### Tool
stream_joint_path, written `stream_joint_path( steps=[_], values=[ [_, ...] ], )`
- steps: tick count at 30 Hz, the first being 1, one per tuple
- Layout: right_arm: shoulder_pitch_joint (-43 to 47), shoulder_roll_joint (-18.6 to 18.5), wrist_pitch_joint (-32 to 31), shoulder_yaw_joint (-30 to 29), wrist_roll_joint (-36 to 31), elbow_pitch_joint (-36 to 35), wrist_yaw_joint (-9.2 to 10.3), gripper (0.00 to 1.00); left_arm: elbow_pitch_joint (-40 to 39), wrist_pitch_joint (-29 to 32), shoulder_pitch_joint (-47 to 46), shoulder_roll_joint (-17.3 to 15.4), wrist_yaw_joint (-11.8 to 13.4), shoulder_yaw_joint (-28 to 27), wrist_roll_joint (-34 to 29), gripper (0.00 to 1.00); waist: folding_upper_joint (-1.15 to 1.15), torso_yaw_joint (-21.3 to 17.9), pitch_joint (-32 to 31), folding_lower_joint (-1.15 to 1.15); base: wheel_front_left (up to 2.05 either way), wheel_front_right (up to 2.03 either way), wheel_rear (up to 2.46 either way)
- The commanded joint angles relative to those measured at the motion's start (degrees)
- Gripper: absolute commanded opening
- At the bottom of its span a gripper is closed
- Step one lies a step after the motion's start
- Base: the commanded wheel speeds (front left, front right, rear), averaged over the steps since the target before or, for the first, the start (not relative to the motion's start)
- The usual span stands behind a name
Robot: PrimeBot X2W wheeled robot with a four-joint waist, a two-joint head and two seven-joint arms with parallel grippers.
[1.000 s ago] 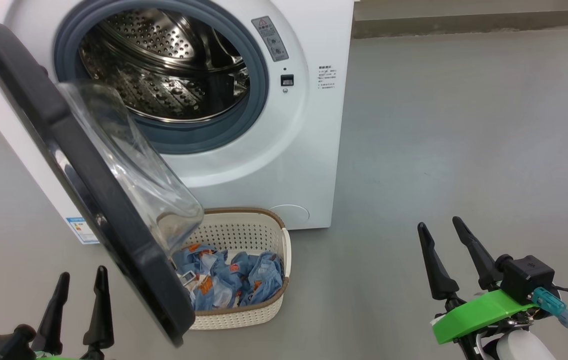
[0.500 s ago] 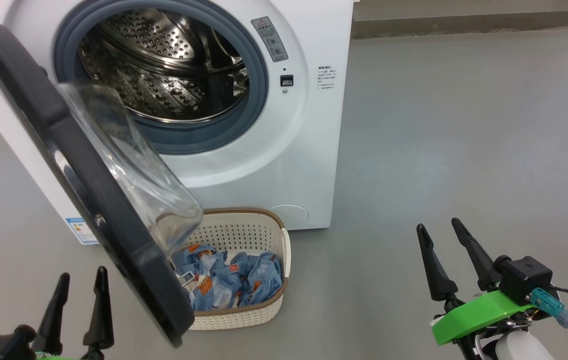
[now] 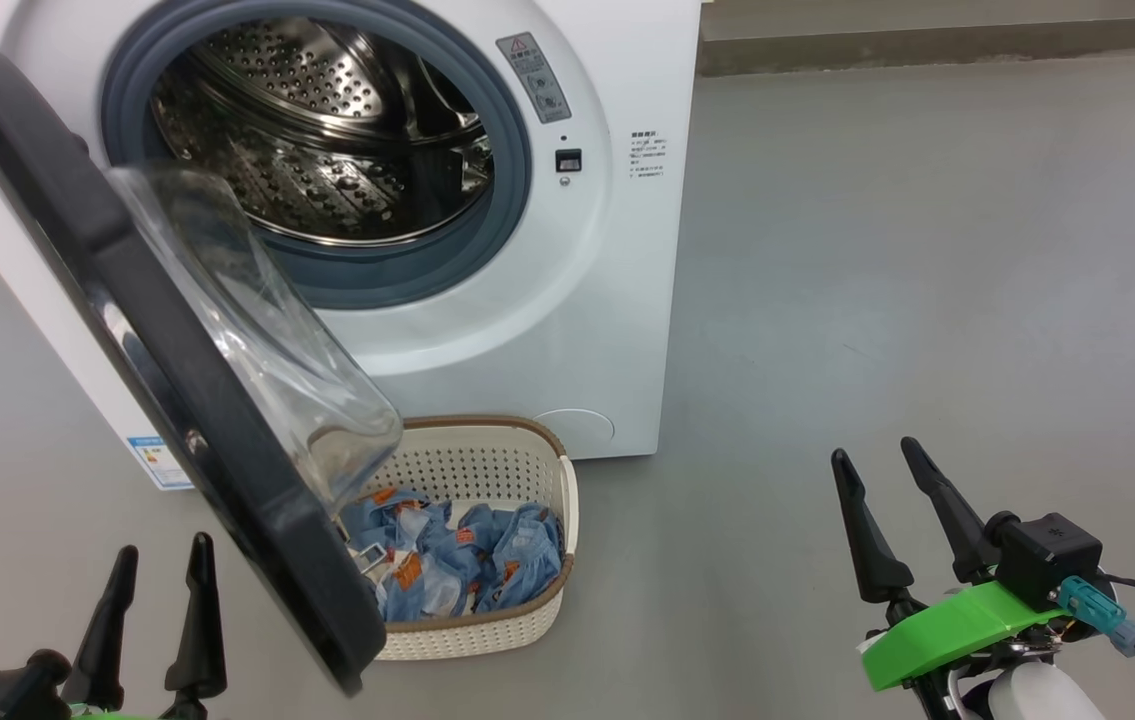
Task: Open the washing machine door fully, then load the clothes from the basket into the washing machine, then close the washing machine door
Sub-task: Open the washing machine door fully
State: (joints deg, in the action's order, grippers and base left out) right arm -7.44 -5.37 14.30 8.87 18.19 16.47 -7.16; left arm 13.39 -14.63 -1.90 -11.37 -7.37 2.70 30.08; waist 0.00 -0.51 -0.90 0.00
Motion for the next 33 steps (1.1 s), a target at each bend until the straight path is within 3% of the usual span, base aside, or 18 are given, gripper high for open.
stream_joint_path(
  steps=[1, 4, 5, 6, 7, 8, 17, 27, 33],
  values=[
    [-0.74, 0.12, 0.70, 0.92, 0.51, -1.31, -0.33, 1.00, -1.12, -0.37, -1.46, -1.02, -0.12, -2.18, -0.12, 1.00, 0.00, 0.03, 0.01, 0.00, 0.00, 0.00, 0.00],
    [-0.67, 0.19, 0.70, 0.91, 0.51, -1.38, -0.33, 1.00, -1.04, -0.37, -1.53, -1.04, -0.12, -2.15, -0.08, 0.96, 0.00, 0.10, 0.05, 0.00, 0.00, 0.00, 0.00],
    [-0.65, 0.22, 0.70, 0.89, 0.50, -1.42, -0.33, 1.00, -1.03, -0.37, -1.55, -1.04, -0.12, -2.15, -0.06, 0.80, 0.00, 0.13, 0.08, 0.00, 0.00, 0.00, 0.00],
    [-0.62, 0.26, 0.70, 0.88, 0.48, -1.45, -0.33, 1.00, -1.03, -0.37, -1.56, -1.04, -0.12, -2.16, -0.03, 0.47, 0.00, 0.16, 0.08, 0.00, 0.00, 0.00, 0.00],
    [-0.58, 0.30, 0.70, 0.87, 0.46, -1.47, -0.33, 1.00, -1.03, -0.37, -1.55, -1.04, -0.12, -2.15, 0.00, 0.29, 0.00, 0.19, 0.09, 0.00, 0.00, 0.00, 0.00],
    [-0.54, 0.34, 0.70, 0.86, 0.44, -1.49, -0.33, 1.00, -1.04, -0.37, -1.56, -1.04, -0.12, -2.16, 0.03, 0.00, 0.00, 0.23, 0.12, 0.00, 0.00, 0.00, 0.00],
    [-0.36, 0.55, 0.70, 0.64, 0.36, -1.58, -0.33, 1.00, -4.43, -0.37, -1.60, -0.20, -0.12, -4.11, -0.65, 0.00, 0.00, 0.77, 0.26, 0.00, 0.00, 0.00, 0.00],
    [-0.46, 0.52, 0.70, 0.87, 0.55, -1.50, -0.33, 1.00, -16.87, -0.37, -1.25, 1.95, -0.12, -6.04, -2.58, 0.00, 0.00, 1.31, 0.05, 0.00, 0.00, 0.00, 0.00],
    [-0.42, 0.48, 0.70, 1.01, 0.69, -1.62, -0.33, 1.00, -27.09, -0.37, -0.47, 1.78, -0.12, -2.38, -2.78, 0.00, 0.00, 1.38, 0.17, 0.00, 0.00, 0.00, 0.00]
  ],
)
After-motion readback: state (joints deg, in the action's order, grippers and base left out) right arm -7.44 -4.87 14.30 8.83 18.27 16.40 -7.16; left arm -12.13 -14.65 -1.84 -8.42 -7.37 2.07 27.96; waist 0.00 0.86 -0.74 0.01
